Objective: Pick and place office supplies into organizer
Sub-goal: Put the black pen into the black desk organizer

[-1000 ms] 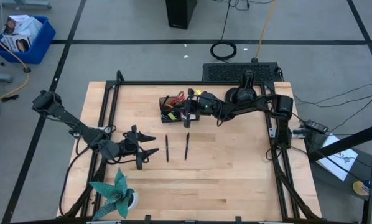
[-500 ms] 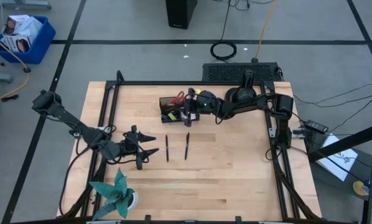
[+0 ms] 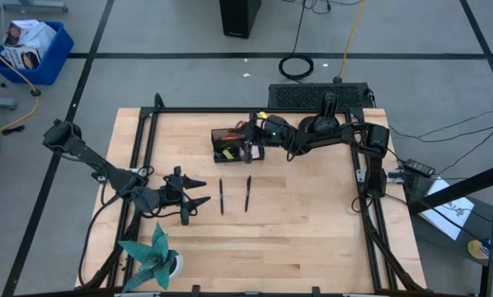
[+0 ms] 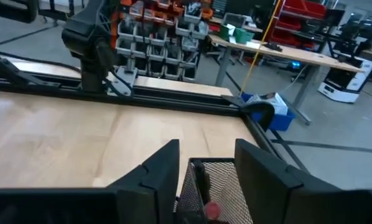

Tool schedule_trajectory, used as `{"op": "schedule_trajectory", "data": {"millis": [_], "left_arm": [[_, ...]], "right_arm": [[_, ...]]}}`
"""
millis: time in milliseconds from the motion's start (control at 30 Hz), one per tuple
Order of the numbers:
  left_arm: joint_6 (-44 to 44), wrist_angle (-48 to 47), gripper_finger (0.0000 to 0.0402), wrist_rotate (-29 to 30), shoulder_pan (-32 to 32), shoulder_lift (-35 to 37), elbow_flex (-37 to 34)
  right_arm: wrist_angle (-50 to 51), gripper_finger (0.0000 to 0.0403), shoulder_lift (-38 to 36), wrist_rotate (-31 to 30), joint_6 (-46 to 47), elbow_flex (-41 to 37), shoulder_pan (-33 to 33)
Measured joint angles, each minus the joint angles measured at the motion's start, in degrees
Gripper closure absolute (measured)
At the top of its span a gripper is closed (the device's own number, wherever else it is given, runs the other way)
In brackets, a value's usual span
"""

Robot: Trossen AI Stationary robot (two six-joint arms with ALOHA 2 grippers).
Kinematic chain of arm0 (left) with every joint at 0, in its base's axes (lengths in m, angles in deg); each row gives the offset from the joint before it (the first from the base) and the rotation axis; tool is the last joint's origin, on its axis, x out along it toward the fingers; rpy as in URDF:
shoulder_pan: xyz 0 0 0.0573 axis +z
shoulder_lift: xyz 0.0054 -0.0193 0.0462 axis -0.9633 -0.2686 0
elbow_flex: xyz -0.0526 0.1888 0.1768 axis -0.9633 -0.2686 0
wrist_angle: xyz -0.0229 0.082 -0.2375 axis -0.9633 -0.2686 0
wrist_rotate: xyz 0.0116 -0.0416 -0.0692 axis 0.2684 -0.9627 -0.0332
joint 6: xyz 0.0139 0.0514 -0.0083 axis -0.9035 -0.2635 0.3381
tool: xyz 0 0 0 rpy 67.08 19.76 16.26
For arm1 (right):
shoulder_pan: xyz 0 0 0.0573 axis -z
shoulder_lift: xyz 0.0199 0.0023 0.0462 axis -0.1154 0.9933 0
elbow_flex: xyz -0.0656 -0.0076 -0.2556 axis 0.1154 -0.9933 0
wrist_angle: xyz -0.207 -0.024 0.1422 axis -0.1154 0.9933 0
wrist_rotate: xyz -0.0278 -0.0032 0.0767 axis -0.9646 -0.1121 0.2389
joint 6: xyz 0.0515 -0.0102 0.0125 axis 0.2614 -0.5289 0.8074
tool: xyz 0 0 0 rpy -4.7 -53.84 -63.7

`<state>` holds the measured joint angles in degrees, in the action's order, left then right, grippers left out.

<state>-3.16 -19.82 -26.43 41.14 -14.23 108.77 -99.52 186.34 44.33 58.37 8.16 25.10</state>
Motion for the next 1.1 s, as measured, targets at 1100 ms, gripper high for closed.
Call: {"op": "schedule_trajectory", "data": {"millis": [1100], "left_arm": [[1.0, 1.1, 0.0158, -0.2, 1.4, -2.7, 0.0]], "right_arm": [[-4.4, 0.0270, -2.8, 0.2, -3.0, 0.9, -2.9]]}}
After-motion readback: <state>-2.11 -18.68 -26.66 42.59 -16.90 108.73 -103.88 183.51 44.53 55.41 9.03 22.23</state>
